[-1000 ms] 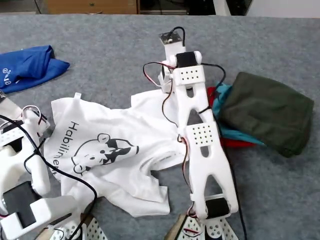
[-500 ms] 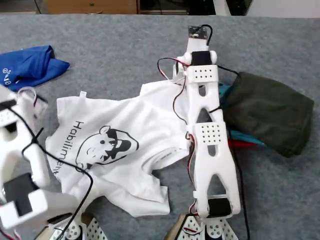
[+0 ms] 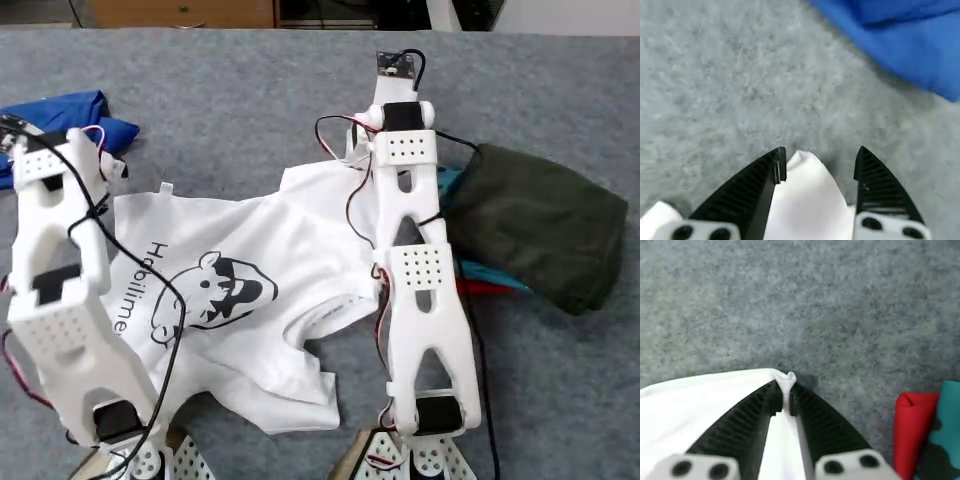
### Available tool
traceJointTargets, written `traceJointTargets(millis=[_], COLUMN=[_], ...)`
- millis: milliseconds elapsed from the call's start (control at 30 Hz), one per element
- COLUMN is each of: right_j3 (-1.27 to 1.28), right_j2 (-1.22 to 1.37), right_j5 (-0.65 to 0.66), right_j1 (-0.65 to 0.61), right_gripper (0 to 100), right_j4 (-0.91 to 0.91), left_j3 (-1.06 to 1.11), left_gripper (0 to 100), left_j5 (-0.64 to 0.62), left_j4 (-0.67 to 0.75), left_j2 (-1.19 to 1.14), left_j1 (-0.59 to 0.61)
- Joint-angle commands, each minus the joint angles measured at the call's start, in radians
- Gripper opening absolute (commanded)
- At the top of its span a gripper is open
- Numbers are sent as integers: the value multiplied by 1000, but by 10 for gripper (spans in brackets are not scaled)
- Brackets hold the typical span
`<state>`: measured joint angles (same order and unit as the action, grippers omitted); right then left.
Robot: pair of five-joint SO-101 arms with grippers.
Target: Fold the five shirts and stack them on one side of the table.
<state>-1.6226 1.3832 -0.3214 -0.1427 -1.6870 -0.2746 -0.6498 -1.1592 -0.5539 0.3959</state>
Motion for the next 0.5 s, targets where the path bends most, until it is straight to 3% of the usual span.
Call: traceJointTargets(millis=[0, 233, 467], right_j3=[-44, -44, -42], right_j2=[-13, -13, -13], right_j5=[-6, -6, -6], right_j1=[21, 16, 15], right_gripper=[30, 30, 30], right_j4=[18, 26, 35], left_j3=[-252, -641, -931], left_gripper=[232, 229, 111], left_j5=[-34, -34, -34], left_j4=[-103, -327, -522], left_j2=[-130, -374, -524], left_j1=[-9, -8, -14])
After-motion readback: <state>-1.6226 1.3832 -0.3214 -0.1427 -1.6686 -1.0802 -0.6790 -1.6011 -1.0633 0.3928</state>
